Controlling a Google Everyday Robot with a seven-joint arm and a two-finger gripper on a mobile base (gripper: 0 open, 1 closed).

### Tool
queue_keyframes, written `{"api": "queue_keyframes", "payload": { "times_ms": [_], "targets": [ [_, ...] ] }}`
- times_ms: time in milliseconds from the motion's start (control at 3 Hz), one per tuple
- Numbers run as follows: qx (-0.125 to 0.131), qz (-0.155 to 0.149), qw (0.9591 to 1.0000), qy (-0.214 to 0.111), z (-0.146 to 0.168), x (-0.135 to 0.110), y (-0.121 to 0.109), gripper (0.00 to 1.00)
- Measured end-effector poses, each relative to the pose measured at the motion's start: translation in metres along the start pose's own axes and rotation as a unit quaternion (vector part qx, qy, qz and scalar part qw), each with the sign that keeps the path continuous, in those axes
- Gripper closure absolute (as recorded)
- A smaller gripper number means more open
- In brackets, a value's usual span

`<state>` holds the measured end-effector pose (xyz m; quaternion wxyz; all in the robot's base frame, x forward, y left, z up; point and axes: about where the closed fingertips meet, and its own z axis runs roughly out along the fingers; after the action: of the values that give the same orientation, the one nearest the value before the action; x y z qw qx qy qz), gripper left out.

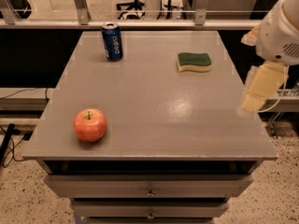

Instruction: Move sponge near apple

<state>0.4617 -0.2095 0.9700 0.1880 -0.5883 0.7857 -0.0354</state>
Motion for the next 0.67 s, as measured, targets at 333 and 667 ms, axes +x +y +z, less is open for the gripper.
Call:
{"api": "queue_keyframes", "payload": {
  "times_ms": [333, 667],
  "targets": [
    [0.033, 0.028, 0.9977, -0.053, 0.056, -0.024, -0.051, 0.0],
    [0.055, 0.04, 0.9936, -0.09, 0.09, -0.04, -0.084, 0.0]
  ]
}}
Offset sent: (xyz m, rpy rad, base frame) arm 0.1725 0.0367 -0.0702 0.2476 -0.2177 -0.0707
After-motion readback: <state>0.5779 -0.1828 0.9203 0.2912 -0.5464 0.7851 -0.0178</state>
